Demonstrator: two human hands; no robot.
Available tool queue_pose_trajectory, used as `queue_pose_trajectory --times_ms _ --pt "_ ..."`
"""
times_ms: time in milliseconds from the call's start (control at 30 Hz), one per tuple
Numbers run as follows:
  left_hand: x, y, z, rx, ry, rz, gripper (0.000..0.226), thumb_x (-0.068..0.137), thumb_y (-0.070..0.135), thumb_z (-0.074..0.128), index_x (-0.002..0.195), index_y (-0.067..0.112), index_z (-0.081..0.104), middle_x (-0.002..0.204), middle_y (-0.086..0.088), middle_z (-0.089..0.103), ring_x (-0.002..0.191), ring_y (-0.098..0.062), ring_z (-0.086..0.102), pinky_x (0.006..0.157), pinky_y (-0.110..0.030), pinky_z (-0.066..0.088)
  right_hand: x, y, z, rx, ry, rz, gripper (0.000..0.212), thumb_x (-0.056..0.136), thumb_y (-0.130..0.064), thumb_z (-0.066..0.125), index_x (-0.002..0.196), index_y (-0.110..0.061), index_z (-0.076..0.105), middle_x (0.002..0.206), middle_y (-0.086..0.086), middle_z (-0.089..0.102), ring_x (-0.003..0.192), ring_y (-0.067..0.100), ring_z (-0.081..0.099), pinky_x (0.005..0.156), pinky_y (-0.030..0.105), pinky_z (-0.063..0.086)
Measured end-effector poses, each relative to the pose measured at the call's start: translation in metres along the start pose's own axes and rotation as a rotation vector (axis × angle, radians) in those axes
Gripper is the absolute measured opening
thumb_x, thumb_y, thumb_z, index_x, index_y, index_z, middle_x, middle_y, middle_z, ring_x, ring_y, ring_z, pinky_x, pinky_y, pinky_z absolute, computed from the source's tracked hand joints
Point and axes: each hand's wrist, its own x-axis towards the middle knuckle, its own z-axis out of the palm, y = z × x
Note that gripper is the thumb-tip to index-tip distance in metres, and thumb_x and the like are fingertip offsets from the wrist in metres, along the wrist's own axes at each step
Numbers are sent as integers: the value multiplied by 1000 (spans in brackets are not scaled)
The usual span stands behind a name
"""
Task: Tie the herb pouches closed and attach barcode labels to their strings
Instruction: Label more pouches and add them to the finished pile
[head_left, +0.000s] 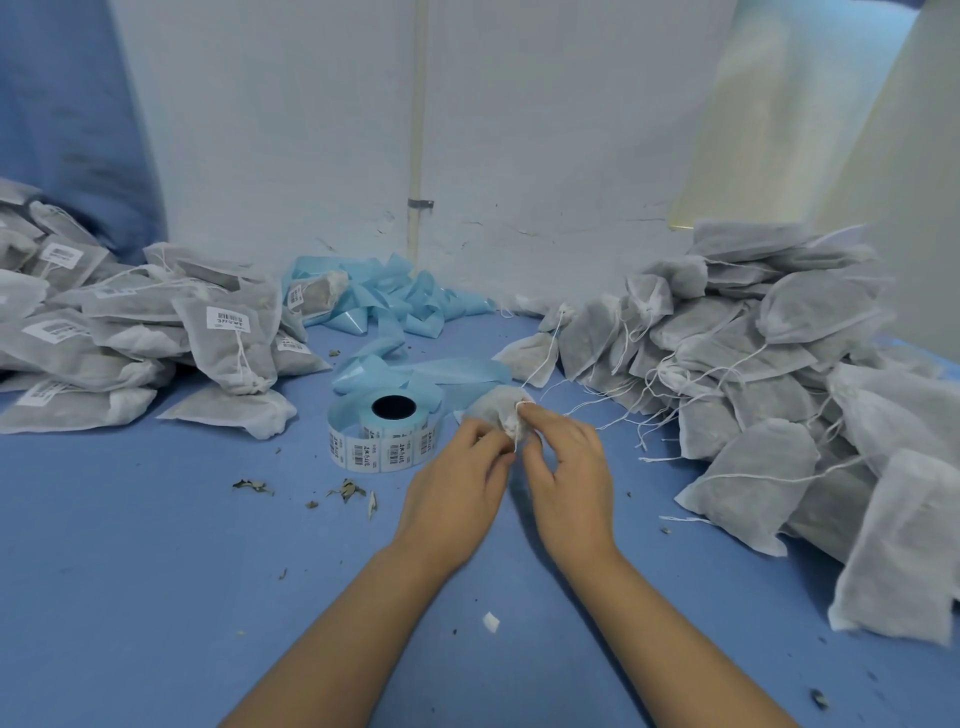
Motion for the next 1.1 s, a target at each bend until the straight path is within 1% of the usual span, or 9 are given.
queue_pose_trajectory --times_ms 67,133,233,333,467,567,733,900,1100 --pt "-1 -1 1 -26 -23 10 17 99 28 44 103 19 57 106 11 49 82 -9 51 68 -34 44 1 2 0 106 41 85 22 93 -13 58 109 -20 70 102 -19 63 103 10 51 86 5 33" --pt "-2 0 2 -33 -39 10 15 99 29 43 103 22 56 103 13 51 81 -7 48 70 -31 43 2 3 -1 218 58 164 20 92 -12 60 101 -25 71 95 -23 63 94 7 55 82 11 40" --pt "-2 -1 3 -21 -78 -5 12 99 31 41 101 27 52 97 14 55 82 -7 48 72 -31 42 3 2 -2 363 76 225 26 88 -8 65 89 -33 69 88 -15 67 75 -2 58 69 10 42" --pt "-2 -1 3 -12 -95 2 11 100 33 38 95 29 47 85 14 53 76 -8 47 69 -33 42 4 3 -3 417 107 275 25 84 -6 69 84 -31 71 83 -13 70 66 -3 55 65 9 41" --pt "-2 1 2 -83 -101 -40 14 100 35 34 92 29 43 80 7 59 76 -16 54 73 -39 46 6 4 -5 493 135 349 21 80 -7 73 78 -28 72 73 -17 70 62 -2 55 63 6 42" --pt "-2 1 0 -182 -83 -93 13 101 34 33 93 29 42 81 6 63 79 -15 59 78 -41 47 7 3 -6 536 109 385 15 79 -9 74 76 -24 73 73 -16 71 68 3 58 65 8 44" --pt "0 -2 -1 -306 51 -171 14 101 32 34 90 35 42 71 12 62 68 -1 59 74 -37 48 6 -1 -6 513 15 335 14 79 -14 75 75 -27 74 76 -15 73 72 3 60 65 7 42" --pt "0 -5 1 -266 119 -173 14 100 36 34 88 38 40 68 9 58 66 -6 56 66 -34 46 3 -3 -3 419 -57 213 16 78 -15 76 73 -31 75 77 -16 71 81 10 59 68 15 41" --pt "1 -1 0 -261 231 -84 13 99 20 46 88 28 48 84 16 53 84 9 49 69 -8 37 0 -1 0 239 -78 54 11 80 -19 75 75 -28 76 77 -15 69 84 8 55 71 16 40"
